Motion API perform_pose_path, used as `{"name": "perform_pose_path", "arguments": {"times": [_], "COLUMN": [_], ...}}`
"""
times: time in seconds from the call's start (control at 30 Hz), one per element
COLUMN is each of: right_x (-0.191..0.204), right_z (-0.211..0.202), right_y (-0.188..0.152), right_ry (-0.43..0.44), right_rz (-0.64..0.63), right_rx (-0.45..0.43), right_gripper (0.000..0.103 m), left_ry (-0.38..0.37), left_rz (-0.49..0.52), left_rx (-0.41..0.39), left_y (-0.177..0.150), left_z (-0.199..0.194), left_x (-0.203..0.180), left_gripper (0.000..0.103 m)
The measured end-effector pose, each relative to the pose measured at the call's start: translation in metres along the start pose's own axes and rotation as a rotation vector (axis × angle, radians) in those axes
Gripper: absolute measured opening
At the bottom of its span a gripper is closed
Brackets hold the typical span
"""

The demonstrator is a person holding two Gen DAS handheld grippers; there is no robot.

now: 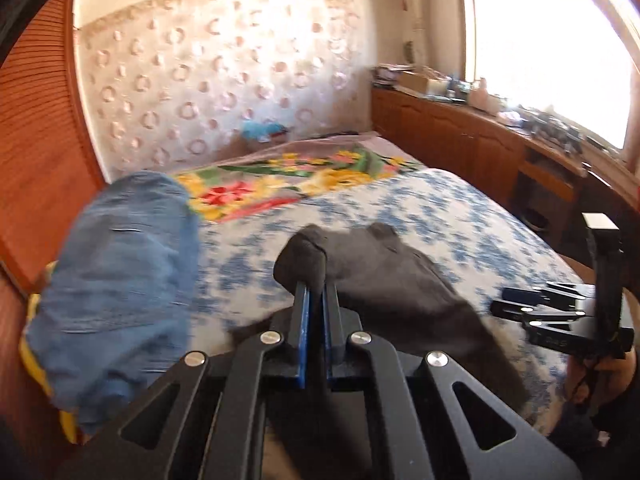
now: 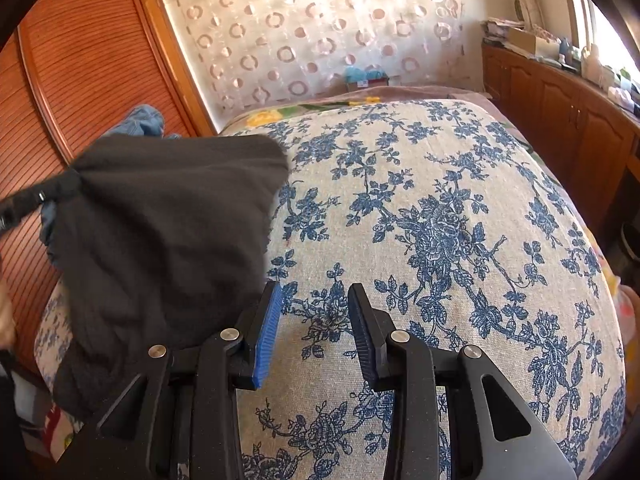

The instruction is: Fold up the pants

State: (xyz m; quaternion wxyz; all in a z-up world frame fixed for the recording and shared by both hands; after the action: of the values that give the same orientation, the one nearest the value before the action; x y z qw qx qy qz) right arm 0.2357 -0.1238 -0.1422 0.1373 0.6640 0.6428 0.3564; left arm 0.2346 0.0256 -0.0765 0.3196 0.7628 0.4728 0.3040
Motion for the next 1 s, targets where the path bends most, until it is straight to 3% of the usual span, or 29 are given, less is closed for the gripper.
{"name": "perform_pose_path", "arguments": {"times": [0.07, 0.17, 0.23, 0.33, 0.7, 1.0], "right_x": [0.001, 0.003, 0.003, 0.004, 0.005, 0.009], "right_z": [0.0, 0.002, 0.002, 0.003, 0.005, 0.005], "right_y": [0.0, -0.002, -0.002, -0.003, -0.004, -0.005], "right_ry": [0.0, 0.0, 0.0, 0.0, 0.0, 0.007], "right_rz": [-0.004, -0.009, -0.012, -0.016, -0.024, -0.043], "right_rx": [0.001, 0.008, 0.01, 0.014, 0.02, 0.021], "right_gripper": [0.034, 0.034, 0.034, 0.034, 0.034, 0.034], "left_ry": [0.036, 0.047, 0.033, 0.027, 0.005, -0.024], "left_rz": [0.006, -0.007, -0.035, -0.057, -0.069, -0.114], "left_rx": [0.028, 0.09, 0.11, 0.13, 0.234, 0.17], "left_y": [-0.006, -0.021, -0.032, -0.045, -0.089, -0.099], "left_z": [0.006, 0.021, 0.029, 0.037, 0.066, 0.039], "left_x": [0.015, 0.028, 0.033, 0.034, 0.018, 0.006], "left_gripper": [0.002, 0.011, 0.025, 0.038, 0.038, 0.038]}}
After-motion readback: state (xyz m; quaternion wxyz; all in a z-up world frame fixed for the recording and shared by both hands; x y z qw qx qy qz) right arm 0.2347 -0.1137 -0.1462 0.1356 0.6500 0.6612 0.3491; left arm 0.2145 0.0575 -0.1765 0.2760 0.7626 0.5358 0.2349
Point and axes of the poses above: each gripper's, at about its wrist camera, not at the fingertips, and z roughly the way its jaws point, x to its left, y to its top, the point moved 9 cm from there along z, roughly the way its jaws point, and after that the axes turned 8 degrees about z, right-handed, at the moved point
